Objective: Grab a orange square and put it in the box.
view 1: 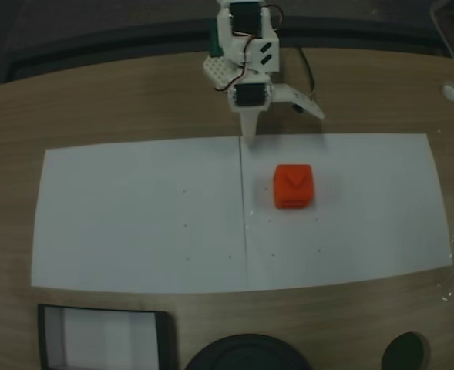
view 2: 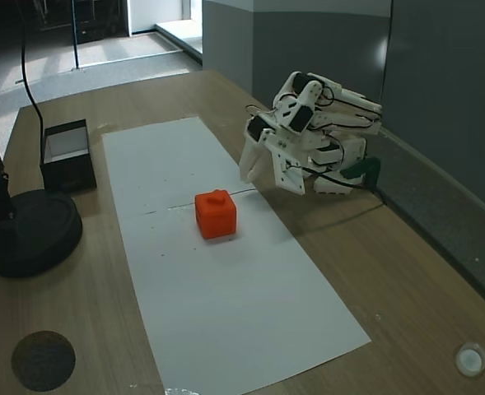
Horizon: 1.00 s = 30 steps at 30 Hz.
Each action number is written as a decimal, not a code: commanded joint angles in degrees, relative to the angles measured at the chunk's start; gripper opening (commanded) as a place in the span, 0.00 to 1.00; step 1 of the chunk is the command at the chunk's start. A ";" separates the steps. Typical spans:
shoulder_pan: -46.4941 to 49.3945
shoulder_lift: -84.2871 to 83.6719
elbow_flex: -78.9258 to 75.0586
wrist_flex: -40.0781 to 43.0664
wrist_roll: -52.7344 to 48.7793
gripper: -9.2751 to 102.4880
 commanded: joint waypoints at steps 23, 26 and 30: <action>-1.14 -0.88 -6.86 -12.66 -0.09 0.35; -0.97 -2.72 -15.47 -11.43 -0.18 0.38; -3.16 -13.62 -27.86 -7.56 -0.26 0.39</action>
